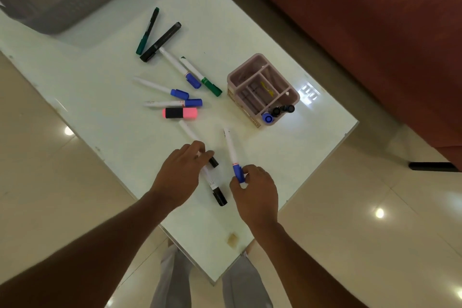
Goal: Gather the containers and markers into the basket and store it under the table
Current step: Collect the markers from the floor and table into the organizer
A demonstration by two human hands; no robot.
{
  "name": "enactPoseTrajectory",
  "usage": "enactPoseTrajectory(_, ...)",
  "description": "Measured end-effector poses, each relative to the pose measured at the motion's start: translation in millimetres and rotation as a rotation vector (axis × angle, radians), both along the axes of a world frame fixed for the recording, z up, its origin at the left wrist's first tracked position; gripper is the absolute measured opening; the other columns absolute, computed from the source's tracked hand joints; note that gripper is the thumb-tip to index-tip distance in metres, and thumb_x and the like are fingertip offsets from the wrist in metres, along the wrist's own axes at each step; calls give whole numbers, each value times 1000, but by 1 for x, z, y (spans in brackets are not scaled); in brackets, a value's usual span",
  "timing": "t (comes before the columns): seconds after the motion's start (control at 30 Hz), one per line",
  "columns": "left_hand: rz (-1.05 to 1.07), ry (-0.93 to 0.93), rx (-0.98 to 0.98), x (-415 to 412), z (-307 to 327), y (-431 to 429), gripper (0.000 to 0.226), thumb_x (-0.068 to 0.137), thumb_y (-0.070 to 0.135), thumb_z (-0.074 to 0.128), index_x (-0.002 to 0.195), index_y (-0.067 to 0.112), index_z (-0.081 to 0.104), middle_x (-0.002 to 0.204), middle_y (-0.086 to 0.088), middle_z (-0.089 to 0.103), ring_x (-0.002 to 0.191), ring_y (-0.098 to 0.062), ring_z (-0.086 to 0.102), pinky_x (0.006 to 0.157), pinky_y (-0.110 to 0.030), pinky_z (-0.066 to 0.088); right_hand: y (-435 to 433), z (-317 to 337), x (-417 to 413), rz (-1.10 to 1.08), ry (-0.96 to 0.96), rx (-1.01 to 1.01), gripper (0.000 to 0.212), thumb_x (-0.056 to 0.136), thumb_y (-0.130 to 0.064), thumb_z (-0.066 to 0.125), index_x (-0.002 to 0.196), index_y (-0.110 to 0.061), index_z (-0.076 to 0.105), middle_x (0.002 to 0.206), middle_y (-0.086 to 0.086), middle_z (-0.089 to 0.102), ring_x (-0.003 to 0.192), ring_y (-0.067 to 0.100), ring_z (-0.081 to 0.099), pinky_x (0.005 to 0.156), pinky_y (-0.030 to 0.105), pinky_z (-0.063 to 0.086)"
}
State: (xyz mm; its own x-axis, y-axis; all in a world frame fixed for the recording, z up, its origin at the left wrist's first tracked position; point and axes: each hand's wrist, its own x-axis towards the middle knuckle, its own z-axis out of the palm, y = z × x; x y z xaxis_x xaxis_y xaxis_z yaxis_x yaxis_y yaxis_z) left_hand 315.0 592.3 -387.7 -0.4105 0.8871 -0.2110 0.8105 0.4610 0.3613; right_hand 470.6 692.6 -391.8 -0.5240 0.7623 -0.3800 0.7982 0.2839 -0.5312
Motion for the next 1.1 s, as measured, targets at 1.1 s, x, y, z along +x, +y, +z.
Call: enactPoseTrajectory(1.1, 199, -391, 465, -11, 101, 195, 8, 86, 14, 63, 90, 21, 65, 84, 3, 68, 75, -8, 64, 74, -26, 55, 165, 125, -43, -92, 599, 277, 22, 92, -9, 59, 114, -7, 64, 99, 4, 66, 85, 0, 61, 75, 6, 49)
